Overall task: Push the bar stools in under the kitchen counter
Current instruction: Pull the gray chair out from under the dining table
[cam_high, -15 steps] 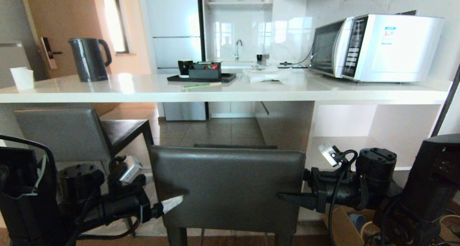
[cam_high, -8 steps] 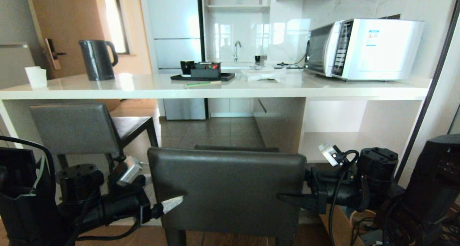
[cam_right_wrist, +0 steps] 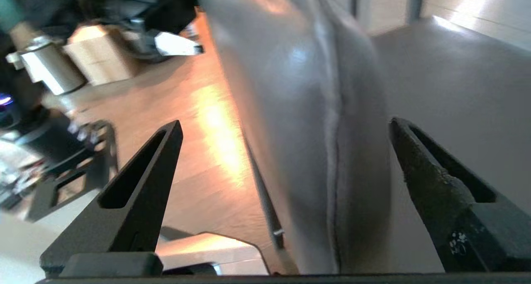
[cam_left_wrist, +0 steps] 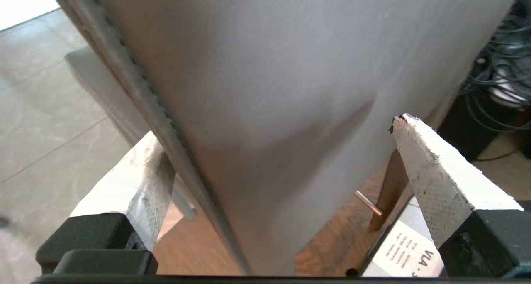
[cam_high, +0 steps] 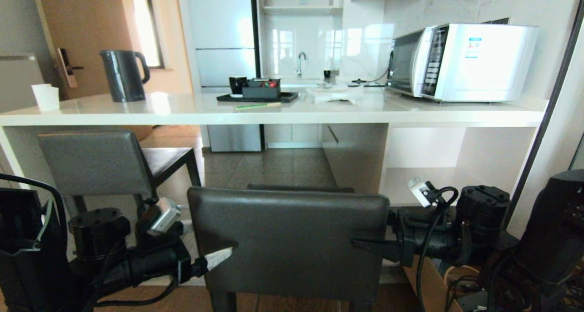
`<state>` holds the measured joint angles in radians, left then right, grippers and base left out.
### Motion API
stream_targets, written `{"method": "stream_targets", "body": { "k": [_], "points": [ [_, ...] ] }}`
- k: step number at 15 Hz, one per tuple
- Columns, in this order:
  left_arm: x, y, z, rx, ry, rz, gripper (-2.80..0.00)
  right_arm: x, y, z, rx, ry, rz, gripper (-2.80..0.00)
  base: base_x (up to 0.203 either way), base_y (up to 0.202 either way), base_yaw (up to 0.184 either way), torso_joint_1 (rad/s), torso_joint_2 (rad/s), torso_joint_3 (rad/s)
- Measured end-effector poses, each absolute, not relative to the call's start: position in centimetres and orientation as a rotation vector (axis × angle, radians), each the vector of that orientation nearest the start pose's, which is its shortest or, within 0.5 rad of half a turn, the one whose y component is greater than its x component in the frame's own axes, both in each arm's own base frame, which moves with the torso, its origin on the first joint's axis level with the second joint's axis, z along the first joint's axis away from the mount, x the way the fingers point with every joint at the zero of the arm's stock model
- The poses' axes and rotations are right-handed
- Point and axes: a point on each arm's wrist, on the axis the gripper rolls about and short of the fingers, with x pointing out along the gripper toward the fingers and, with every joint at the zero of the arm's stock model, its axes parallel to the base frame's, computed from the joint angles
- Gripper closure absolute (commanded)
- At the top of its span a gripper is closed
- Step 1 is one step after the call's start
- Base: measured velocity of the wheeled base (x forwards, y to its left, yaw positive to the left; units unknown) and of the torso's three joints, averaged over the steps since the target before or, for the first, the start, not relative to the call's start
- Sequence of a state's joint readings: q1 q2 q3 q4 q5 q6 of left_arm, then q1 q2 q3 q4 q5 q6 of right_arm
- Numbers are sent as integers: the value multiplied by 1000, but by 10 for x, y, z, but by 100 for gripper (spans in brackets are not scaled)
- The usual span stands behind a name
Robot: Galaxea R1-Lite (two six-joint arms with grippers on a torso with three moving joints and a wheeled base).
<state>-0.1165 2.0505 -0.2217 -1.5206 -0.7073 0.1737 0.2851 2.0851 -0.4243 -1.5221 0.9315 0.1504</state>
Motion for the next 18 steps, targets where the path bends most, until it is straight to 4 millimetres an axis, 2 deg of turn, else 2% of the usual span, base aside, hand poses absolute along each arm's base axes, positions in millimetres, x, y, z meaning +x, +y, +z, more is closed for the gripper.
{"method": "stream_targets", "body": {
  "k": [3,7,10,12,15,18],
  "points": [
    [251,-50,49,76,249,-801,-280,277,100,67,180,243,1183,-280,0,0,0,0,0,0],
    [248,-46,49,70,257,-786,-280,273,96,68,181,247,1169,-280,0,0,0,0,0,0],
    [248,-22,50,51,262,-705,-280,276,81,73,185,228,1123,-280,0,0,0,0,0,0],
    [239,-3,51,11,269,-692,-280,273,67,77,190,223,1091,-280,0,0,0,0,0,0],
    [216,20,55,-45,279,-692,-280,259,50,79,205,238,1063,-280,0,0,0,0,0,0],
    [199,39,64,-67,258,-588,-280,242,26,89,206,216,965,-280,0,0,0,0,0,0]
  ]
}}
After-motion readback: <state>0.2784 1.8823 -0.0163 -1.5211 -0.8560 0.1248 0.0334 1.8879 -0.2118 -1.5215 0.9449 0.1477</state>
